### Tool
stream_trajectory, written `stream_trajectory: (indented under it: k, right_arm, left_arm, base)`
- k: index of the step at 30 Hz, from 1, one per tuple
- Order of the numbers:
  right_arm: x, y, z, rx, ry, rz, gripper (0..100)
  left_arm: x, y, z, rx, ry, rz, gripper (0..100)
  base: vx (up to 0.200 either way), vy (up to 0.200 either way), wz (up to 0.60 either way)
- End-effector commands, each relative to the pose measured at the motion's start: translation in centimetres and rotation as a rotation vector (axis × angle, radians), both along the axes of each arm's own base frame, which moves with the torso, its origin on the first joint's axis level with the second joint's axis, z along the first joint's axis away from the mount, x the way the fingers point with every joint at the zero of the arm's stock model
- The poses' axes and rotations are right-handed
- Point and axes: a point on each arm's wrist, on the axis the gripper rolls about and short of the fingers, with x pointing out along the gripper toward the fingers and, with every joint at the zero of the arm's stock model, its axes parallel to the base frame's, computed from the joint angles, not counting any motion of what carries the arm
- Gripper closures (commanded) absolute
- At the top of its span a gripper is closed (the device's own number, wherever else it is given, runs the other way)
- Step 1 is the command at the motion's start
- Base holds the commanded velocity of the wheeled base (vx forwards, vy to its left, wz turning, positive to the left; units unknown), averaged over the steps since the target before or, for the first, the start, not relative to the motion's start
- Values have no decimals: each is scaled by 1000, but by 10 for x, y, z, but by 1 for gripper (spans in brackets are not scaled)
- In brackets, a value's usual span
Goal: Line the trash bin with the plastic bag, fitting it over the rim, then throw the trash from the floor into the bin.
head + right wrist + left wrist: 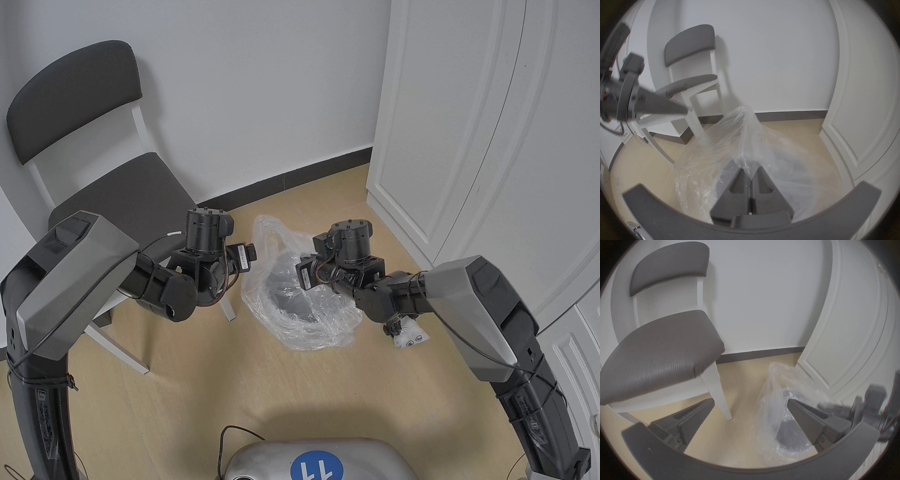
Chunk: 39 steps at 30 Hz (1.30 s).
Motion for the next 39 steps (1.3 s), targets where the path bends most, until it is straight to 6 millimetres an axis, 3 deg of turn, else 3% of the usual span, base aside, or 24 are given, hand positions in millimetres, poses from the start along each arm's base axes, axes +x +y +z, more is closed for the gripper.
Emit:
stream_trajectory:
  k: [1,10,18,23,24,31,39]
  right_arm:
    - [-2,-8,35,22,-47,-21,100]
    - [-17,-15,45,-79,-53,-69,100]
    - [-25,-3,41,-87,-43,-41,100]
    - [-32,10,37,-91,-38,-13,100]
    - [-33,10,37,-91,-38,-11,0]
    - [-40,18,42,-87,-41,8,0]
    - [-47,19,59,-72,-63,13,0]
  left_arm:
    - [-10,-10,-12,33,42,-37,0]
    - [-38,-59,-65,142,85,-190,0]
    - [-35,-72,-89,139,63,-210,0]
    - [-21,-77,-98,133,42,-176,0]
    - [-18,-77,-101,130,39,-169,0]
    - [1,-89,-113,88,-2,-139,0]
    - [5,-90,-118,86,-6,-123,0]
  base:
    - [0,0,0]
    - [0,0,0]
    - [0,0,0]
    - [0,0,0]
    - [0,0,0]
    - [0,0,0]
    - [0,0,0]
